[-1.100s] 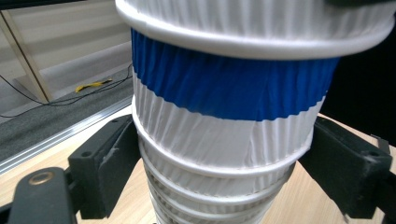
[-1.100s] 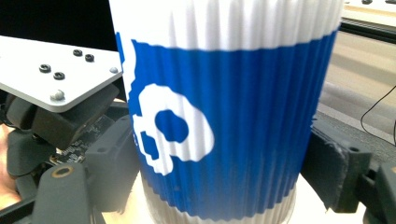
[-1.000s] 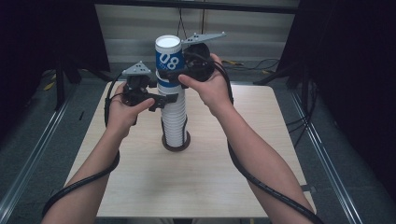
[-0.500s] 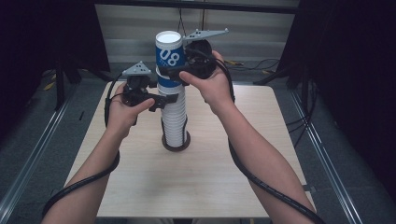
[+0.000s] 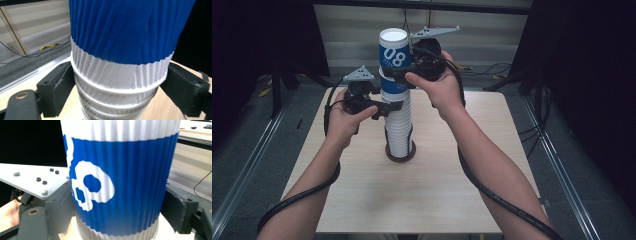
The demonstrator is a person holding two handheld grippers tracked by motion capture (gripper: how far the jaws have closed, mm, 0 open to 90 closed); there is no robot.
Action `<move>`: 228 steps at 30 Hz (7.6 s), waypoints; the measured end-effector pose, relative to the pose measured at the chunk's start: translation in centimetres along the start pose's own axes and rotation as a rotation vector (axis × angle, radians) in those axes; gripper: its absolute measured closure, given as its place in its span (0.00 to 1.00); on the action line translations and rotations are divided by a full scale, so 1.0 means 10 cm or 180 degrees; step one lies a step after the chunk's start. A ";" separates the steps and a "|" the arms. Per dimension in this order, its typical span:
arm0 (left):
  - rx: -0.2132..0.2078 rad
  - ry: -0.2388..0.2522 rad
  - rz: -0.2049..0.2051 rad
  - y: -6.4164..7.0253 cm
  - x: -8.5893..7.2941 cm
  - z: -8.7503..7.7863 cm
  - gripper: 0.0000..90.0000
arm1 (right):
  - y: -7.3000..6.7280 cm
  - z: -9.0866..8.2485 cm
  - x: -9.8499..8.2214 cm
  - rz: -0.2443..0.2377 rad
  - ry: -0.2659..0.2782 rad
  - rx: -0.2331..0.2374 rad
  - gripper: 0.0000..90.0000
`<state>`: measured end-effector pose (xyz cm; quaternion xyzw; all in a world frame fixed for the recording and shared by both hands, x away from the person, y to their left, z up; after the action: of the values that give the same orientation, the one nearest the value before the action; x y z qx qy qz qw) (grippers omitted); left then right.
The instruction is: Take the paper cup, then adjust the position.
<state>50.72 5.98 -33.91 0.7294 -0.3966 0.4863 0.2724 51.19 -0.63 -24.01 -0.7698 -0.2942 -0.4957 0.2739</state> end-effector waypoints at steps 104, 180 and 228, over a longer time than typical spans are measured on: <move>0.0096 -0.0147 0.0017 0.03 -0.05 -0.05 0.17 | 0.65 -0.79 -0.56 0.0204 0.0079 -0.0206 0.22; -0.0461 -0.0751 0.0251 0.63 -1.14 -0.07 0.17 | 0.51 -0.85 -2.01 -0.0364 -0.1082 0.0312 0.22; -0.0921 -0.0821 0.0466 1.10 -1.35 0.22 0.18 | 0.27 -0.77 -2.67 -0.0721 -0.1763 0.0525 0.22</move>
<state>39.62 2.59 -47.06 0.7081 -0.5459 0.3453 0.2853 39.60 -12.78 -46.26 -0.8131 -0.4808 -0.2689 0.1880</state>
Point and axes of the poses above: each handheld gripper's, and its own axes: z roughly forward along the jaws, x roughly out of its top, y roughly to its right, the point moved 9 cm from there along z, roughly forward along the jaws, and after that the axes turned 5 degrees about z, right-handed, at the moved point
